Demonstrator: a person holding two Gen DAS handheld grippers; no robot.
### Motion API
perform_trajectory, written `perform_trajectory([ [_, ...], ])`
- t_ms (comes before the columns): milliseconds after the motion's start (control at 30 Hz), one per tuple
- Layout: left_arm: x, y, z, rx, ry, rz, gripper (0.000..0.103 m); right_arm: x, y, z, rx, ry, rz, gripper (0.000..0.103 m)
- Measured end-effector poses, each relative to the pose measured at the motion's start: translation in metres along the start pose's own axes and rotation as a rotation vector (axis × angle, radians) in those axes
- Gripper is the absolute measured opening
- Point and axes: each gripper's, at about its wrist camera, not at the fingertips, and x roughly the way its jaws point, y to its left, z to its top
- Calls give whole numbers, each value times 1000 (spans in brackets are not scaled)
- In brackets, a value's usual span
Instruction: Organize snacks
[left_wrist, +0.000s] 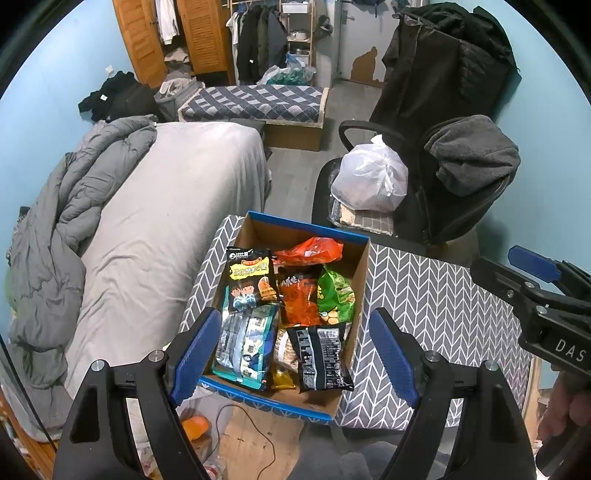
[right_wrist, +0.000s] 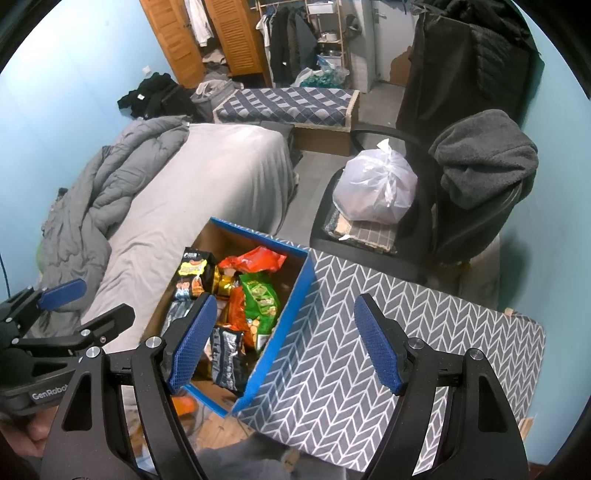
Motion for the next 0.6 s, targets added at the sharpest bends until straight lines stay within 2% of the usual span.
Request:
perform_trajectory([
  [300, 2, -2, -4, -7, 27, -18, 84, 0, -1, 0, 6, -2, 0, 76],
  [600, 1, -6, -6, 11, 27, -5, 84, -3, -2, -6, 12, -1, -1, 76],
])
